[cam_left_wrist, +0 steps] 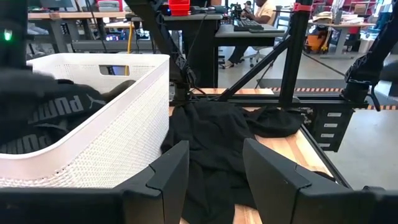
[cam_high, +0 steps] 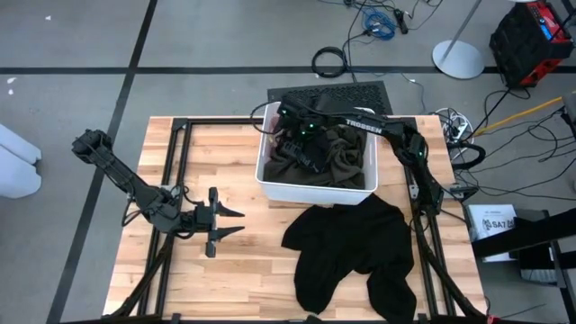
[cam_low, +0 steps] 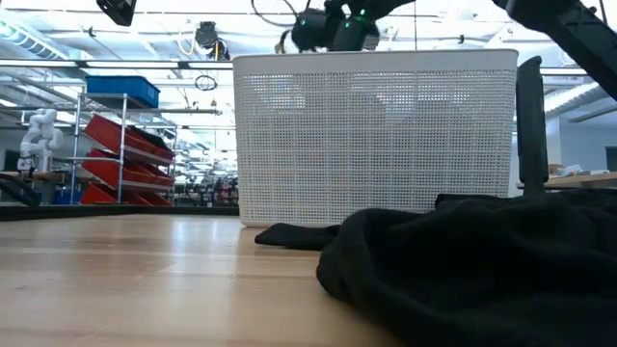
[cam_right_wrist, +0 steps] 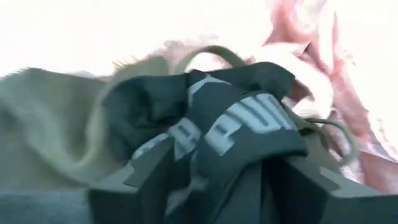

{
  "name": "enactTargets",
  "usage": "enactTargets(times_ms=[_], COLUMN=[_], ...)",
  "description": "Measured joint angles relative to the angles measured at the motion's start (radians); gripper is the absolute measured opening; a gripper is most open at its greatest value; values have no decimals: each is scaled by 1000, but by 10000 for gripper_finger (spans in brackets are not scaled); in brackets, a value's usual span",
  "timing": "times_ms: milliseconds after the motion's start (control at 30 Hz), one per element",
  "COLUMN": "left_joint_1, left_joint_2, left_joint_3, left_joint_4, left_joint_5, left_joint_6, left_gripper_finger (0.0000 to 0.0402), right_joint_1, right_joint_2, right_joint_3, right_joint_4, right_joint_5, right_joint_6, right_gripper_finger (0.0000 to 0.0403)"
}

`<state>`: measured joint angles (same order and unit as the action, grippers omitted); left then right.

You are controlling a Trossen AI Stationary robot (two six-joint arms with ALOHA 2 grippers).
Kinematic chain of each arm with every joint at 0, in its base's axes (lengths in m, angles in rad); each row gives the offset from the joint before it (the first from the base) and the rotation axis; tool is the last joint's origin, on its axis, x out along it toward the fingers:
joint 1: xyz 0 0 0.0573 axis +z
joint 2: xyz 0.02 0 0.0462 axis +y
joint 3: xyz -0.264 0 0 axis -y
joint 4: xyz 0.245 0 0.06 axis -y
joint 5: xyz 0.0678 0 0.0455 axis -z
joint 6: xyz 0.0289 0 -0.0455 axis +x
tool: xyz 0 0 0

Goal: Sort clothes
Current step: Put the black underwear into the laundry organizer bin, then fold the black jacket

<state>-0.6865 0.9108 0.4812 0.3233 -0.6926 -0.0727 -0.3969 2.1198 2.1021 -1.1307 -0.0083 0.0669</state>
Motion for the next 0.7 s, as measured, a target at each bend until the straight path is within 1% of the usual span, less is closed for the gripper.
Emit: enactTargets(times_ms=[100, 200, 500, 533, 567, 700], left_joint_1=[0, 0, 0, 0, 0, 0], left_joint_2=[0, 0, 0, 0, 0, 0], left_joint_3=[0, 0, 0, 0, 0, 0], left_joint_4=[0, 0, 0, 1, 1, 1], left_joint_5=[0, 0, 0, 0, 0, 0], left_joint_6=[0, 0, -1, -1, -1, -2], left_gripper_finger=[161, 161, 161, 161, 161, 161], right_joint_1=[1, 0, 9, 13, 15, 42], right_joint_2=[-42, -88, -238, -258, -279, -345], right_joint_3=[0, 0, 0, 0, 0, 0], right_joint_4=[4, 6, 0, -8, -21, -120], right_joint_5=[0, 0, -1, -14, -49, -265], right_joint_6=[3, 17, 51, 61, 70, 113], right_gripper_finger=[248, 258, 259, 259, 259, 259])
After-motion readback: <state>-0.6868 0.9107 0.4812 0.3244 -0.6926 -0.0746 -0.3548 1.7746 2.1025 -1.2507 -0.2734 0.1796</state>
